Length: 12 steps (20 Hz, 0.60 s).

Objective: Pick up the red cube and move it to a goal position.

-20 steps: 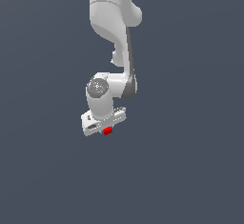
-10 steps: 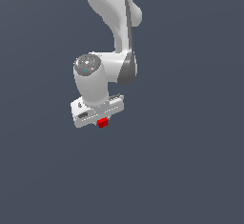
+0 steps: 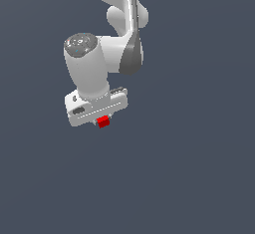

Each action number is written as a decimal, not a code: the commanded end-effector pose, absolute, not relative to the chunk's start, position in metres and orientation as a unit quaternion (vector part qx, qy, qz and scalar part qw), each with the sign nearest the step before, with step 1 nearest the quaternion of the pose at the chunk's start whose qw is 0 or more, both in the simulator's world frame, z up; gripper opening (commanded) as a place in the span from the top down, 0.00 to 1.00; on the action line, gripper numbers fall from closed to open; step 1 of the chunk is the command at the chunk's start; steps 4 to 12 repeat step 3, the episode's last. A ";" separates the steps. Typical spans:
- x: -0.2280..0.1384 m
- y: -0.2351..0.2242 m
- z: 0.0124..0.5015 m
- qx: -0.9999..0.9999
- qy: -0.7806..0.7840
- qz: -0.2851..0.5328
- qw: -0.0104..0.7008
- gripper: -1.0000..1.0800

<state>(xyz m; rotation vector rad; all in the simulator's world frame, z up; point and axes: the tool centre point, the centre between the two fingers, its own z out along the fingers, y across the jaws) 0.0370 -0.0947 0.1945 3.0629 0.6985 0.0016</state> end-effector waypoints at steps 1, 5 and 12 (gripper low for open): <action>0.038 -0.095 0.200 0.975 0.222 0.000 0.000 1.00; 0.038 -0.096 0.200 0.975 0.222 0.000 0.000 1.00; 0.038 -0.096 0.200 0.975 0.222 0.000 0.000 1.00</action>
